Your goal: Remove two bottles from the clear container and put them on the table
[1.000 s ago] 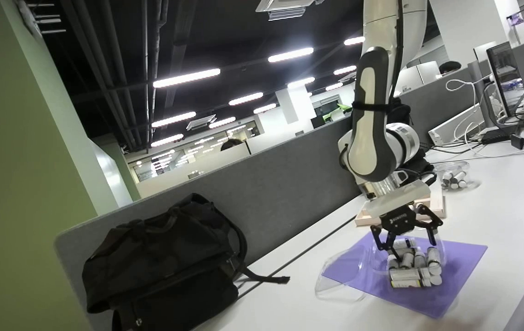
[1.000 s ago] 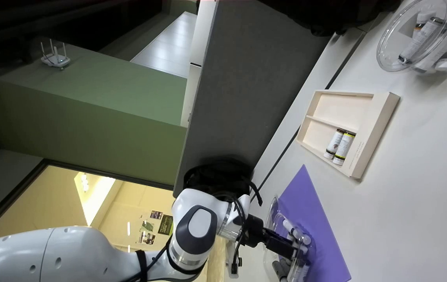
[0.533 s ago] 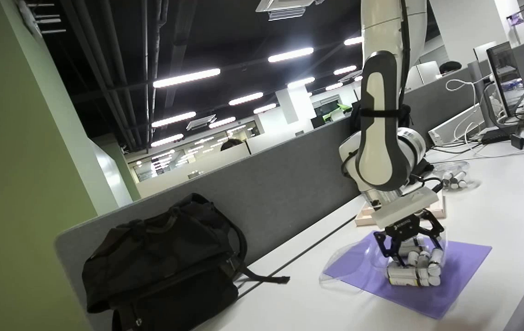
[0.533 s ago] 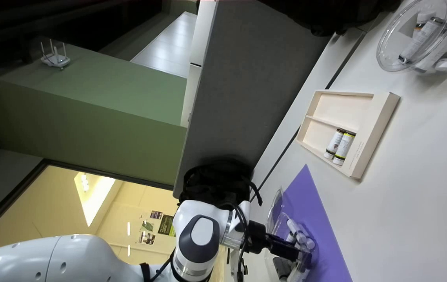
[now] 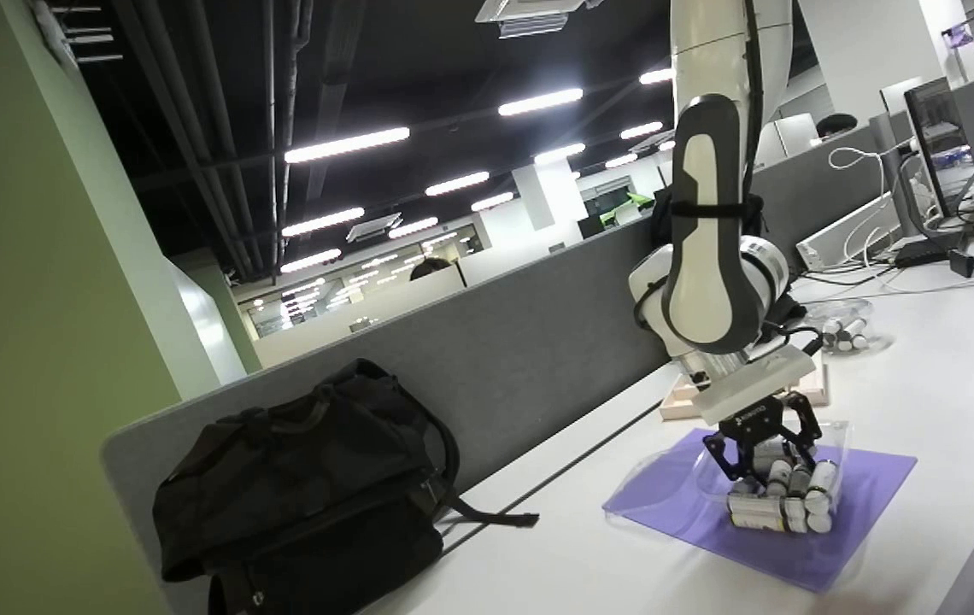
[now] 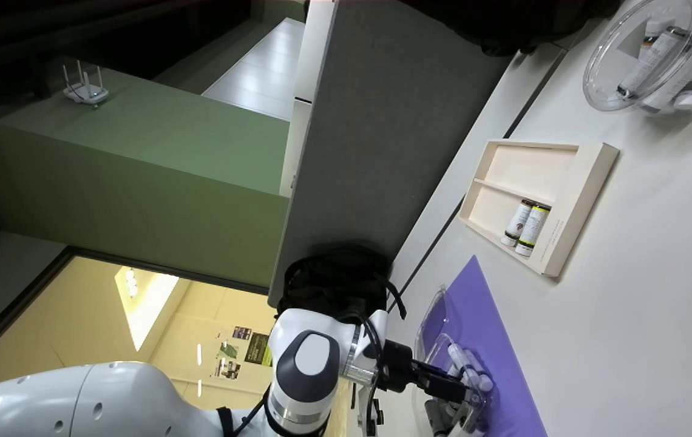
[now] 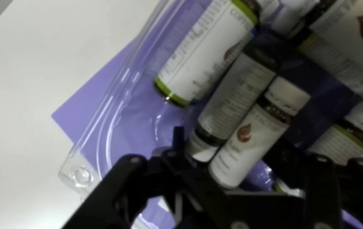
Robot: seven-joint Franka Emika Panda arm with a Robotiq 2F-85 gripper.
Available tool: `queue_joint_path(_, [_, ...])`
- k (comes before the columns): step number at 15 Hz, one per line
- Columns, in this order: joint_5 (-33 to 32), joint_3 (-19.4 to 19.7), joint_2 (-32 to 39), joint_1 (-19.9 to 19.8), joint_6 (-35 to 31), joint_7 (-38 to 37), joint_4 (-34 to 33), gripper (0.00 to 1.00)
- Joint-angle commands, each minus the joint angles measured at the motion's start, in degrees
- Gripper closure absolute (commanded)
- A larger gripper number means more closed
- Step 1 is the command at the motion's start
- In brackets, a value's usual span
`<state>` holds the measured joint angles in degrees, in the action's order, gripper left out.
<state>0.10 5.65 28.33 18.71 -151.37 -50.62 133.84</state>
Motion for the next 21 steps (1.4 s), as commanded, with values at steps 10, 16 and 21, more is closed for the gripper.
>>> queue_joint_path(10, [0.2,0.4,-3.2,-1.4,2.8,-2.0,-0.3,0.88])
queue_joint_path(16, [3.6,-2.8,-10.6,-5.3,9.0,-0.3,-1.6,0.88])
queue_joint_path(21, [1.6,-1.7,-14.5,-8.0,8.9,-2.3,-1.6,0.88])
